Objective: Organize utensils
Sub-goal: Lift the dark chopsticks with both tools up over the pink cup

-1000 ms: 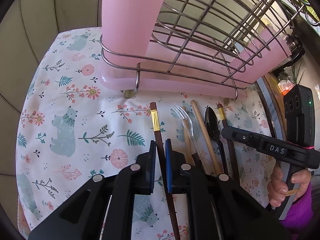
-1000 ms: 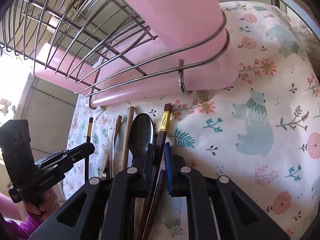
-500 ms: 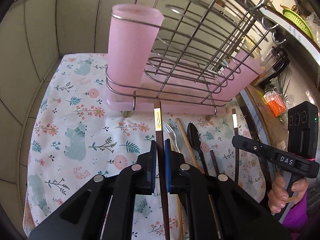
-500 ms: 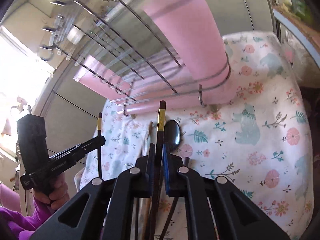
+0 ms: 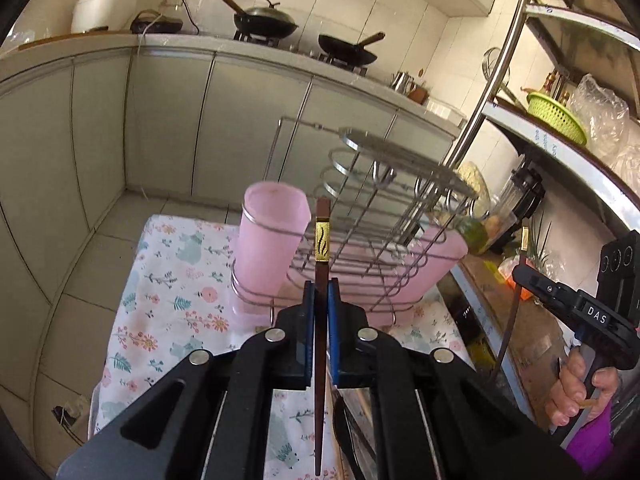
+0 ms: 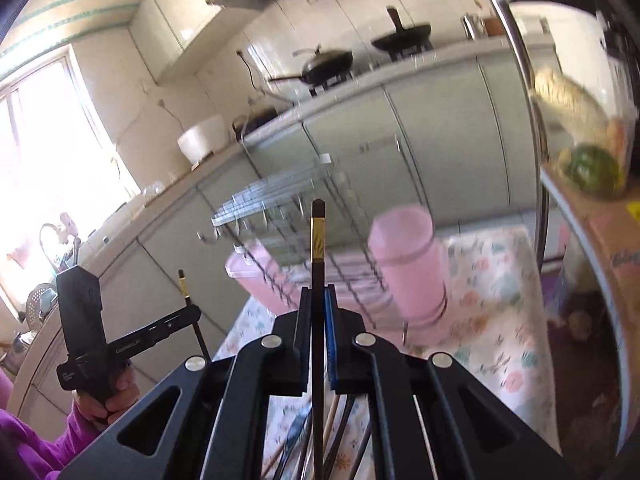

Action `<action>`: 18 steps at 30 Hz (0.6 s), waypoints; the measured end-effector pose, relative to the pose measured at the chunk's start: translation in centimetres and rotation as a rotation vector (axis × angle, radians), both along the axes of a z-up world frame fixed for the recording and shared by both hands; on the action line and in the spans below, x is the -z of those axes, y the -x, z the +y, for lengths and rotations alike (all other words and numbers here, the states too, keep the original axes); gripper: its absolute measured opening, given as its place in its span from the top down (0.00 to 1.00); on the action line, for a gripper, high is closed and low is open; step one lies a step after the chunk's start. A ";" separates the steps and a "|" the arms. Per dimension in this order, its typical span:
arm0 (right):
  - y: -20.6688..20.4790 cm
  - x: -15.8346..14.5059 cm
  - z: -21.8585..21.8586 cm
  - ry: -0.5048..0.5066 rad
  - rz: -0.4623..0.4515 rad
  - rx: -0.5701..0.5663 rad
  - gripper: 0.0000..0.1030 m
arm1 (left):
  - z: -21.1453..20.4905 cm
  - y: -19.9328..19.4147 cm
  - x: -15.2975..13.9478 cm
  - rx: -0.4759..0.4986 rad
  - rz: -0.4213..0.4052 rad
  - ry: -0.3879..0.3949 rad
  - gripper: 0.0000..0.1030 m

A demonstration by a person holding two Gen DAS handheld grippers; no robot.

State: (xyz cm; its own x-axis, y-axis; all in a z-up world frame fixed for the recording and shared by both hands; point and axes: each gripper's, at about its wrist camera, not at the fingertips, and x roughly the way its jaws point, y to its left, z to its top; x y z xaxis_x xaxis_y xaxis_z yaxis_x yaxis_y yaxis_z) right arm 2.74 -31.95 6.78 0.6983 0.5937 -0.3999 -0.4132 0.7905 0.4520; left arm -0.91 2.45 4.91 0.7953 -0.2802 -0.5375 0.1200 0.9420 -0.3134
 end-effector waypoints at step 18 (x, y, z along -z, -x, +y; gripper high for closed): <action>-4.4 -13.2 -2.5 -0.040 -0.438 0.230 0.94 | 2.0 -2.9 -14.5 -0.171 -0.407 0.009 0.95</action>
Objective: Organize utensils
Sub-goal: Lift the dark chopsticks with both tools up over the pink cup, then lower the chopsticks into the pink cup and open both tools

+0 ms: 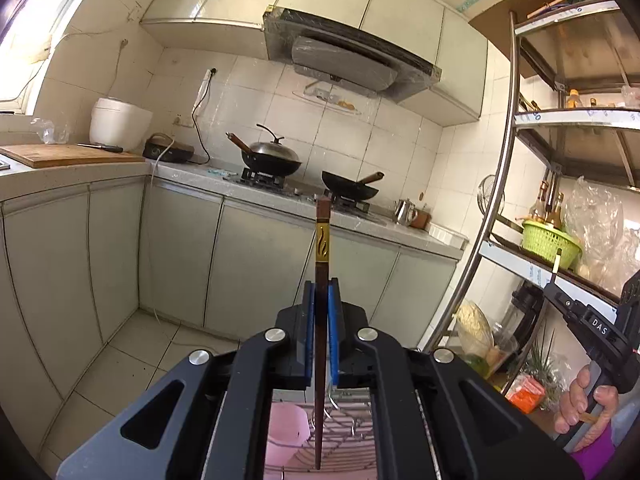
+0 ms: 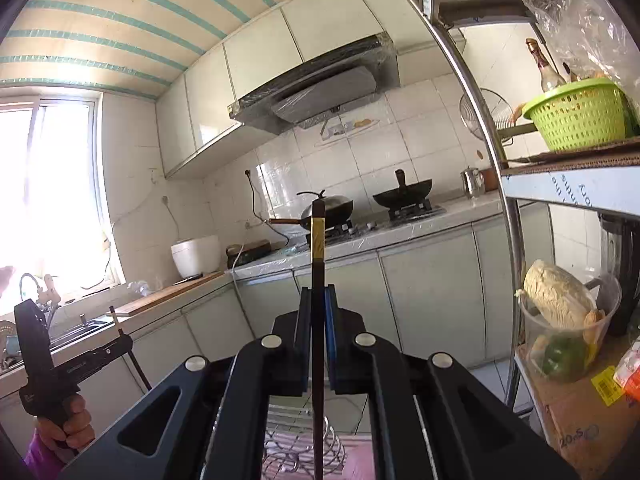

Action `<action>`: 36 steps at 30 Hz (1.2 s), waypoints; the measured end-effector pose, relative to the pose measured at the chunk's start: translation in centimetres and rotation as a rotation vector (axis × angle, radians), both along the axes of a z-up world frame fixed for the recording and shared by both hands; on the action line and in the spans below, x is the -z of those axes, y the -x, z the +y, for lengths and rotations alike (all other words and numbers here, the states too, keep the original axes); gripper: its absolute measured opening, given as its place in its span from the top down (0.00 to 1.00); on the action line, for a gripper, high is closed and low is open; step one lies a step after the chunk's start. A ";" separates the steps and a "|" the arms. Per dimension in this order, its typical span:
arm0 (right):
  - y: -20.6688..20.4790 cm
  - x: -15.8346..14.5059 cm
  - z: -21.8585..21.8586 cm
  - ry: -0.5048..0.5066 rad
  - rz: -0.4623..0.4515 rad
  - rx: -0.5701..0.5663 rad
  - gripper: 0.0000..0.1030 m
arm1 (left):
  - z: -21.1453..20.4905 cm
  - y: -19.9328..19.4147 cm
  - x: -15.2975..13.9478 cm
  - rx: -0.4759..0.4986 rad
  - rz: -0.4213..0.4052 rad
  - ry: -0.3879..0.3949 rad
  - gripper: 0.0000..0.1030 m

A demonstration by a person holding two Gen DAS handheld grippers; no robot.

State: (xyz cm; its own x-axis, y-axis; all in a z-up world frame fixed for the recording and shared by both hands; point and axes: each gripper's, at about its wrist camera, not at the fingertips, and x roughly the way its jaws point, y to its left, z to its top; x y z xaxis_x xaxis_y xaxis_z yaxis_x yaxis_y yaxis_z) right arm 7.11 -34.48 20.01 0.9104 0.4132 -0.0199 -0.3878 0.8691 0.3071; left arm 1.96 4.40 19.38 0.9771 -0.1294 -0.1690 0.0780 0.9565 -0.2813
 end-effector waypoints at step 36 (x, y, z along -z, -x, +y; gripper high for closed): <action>-8.6 13.8 1.5 0.067 0.309 0.032 0.94 | 2.0 -7.8 10.2 -0.036 0.262 -0.025 0.95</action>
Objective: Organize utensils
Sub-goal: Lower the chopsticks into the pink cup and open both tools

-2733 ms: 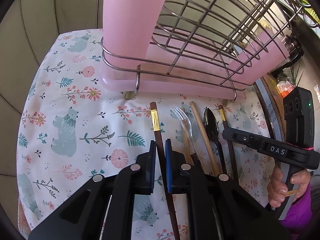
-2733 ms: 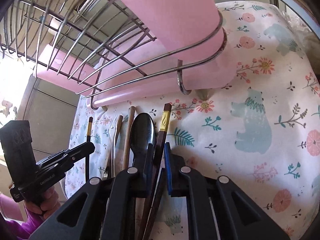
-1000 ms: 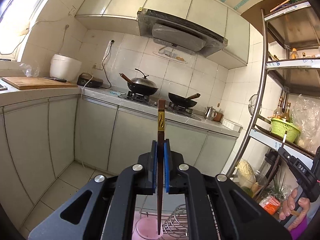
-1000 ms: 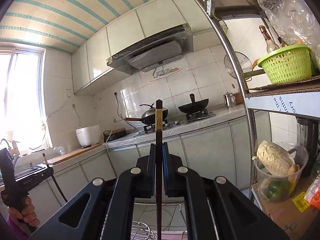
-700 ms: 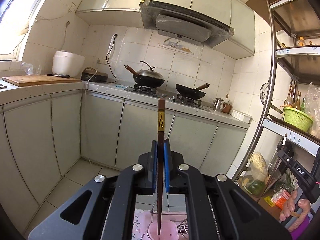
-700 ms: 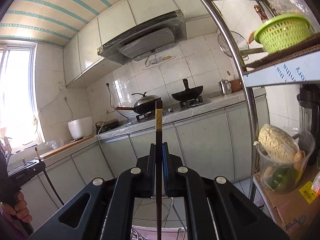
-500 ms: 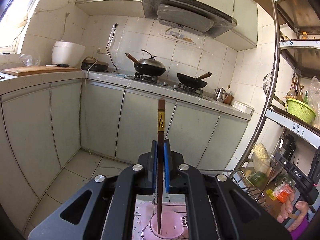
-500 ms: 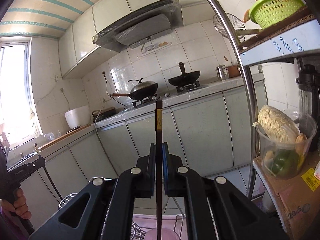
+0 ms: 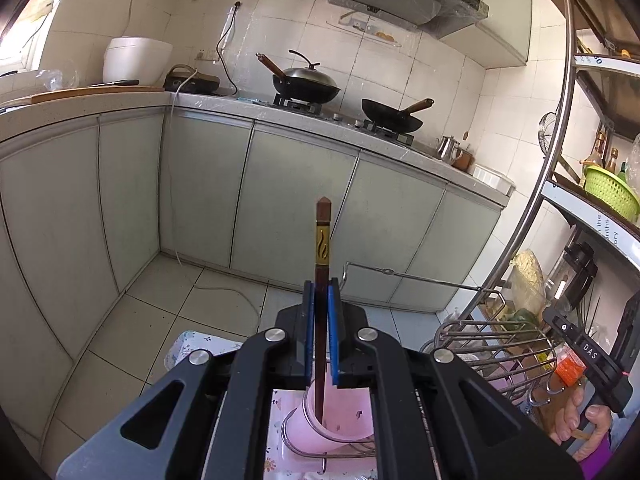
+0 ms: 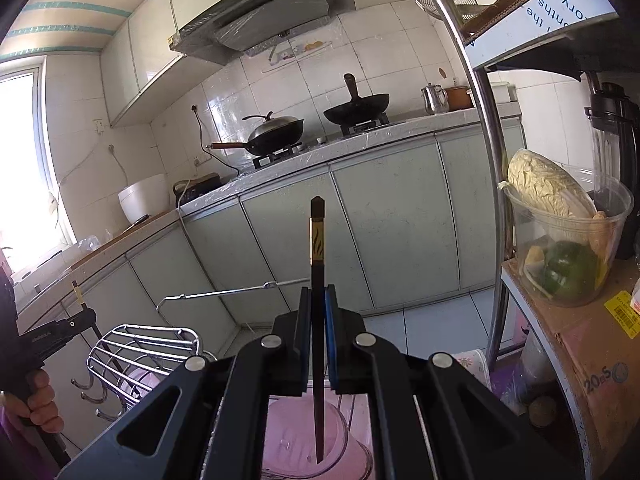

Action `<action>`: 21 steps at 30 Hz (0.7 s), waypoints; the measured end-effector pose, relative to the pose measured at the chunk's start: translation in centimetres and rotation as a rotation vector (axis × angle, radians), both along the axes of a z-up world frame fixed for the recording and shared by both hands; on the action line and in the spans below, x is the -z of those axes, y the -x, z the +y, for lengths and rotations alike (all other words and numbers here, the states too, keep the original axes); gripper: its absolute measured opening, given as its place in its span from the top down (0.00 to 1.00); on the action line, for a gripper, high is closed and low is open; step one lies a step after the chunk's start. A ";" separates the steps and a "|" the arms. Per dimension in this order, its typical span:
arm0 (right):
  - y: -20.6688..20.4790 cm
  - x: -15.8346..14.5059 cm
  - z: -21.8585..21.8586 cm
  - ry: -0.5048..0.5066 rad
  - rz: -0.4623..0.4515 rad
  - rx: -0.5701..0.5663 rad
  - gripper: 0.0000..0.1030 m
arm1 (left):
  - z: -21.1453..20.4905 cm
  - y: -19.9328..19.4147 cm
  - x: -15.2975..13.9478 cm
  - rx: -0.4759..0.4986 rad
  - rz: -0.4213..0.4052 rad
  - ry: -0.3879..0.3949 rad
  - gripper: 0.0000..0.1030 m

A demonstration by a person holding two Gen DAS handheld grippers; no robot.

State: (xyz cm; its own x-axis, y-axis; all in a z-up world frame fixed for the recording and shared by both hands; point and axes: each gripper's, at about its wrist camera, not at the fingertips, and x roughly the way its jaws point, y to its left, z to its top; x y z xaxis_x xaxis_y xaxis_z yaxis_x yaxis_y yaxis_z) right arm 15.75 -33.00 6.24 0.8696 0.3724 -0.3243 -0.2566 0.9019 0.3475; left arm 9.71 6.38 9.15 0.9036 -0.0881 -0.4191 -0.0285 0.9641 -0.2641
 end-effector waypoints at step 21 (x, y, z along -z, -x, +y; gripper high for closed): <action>1.3 1.3 -0.4 0.004 0.077 -0.002 0.79 | 0.5 0.8 0.6 -0.016 0.033 0.039 0.67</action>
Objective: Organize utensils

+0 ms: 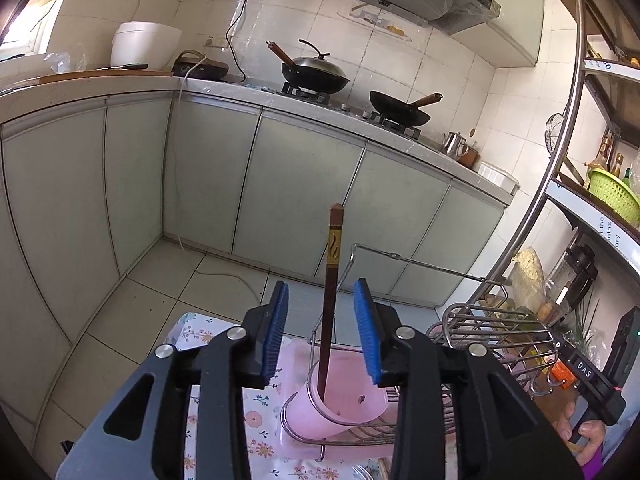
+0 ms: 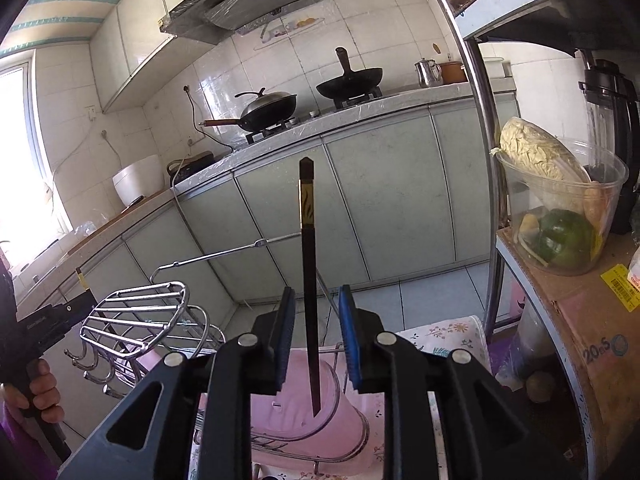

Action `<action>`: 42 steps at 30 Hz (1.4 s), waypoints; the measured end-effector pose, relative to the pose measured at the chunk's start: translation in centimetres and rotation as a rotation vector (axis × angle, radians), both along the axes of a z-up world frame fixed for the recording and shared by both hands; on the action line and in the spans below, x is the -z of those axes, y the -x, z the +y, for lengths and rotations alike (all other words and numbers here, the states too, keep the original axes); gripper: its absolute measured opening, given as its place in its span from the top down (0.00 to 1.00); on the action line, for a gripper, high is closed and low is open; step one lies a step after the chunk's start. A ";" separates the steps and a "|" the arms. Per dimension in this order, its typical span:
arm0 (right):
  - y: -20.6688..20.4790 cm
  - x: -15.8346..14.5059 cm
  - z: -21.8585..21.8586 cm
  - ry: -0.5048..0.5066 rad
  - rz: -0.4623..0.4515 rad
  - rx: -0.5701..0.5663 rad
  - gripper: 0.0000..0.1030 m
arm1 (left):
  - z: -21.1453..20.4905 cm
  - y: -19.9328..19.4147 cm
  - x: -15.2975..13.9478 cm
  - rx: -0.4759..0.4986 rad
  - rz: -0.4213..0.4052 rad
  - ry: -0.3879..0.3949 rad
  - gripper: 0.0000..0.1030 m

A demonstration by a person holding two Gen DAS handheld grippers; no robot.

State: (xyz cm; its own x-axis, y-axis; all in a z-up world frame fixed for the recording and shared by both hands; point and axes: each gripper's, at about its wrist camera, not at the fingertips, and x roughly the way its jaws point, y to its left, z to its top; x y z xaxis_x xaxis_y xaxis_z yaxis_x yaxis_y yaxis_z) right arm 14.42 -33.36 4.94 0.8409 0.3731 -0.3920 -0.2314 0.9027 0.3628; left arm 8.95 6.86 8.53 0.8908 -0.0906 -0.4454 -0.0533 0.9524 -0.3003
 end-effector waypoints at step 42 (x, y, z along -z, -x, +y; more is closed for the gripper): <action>8.7 15.3 3.6 -0.124 0.675 -0.297 0.81 | -6.8 6.0 13.4 0.230 0.443 0.061 0.66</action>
